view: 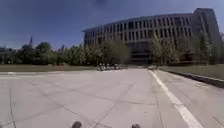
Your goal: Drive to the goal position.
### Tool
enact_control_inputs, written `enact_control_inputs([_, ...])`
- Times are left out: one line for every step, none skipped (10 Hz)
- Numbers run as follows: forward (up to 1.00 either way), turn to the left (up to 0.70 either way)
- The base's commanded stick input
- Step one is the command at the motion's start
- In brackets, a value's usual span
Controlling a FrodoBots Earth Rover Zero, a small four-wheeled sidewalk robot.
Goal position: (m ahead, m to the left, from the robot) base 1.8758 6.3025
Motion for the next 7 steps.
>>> enact_control_inputs([0.85,0.37])
enact_control_inputs([0.85,0.37])
enact_control_inputs([0.85,0.37])
enact_control_inputs([0.85,0.37])
enact_control_inputs([0.85,0.37])
enact_control_inputs([0.85,0.37])
enact_control_inputs([0.85,0.37])
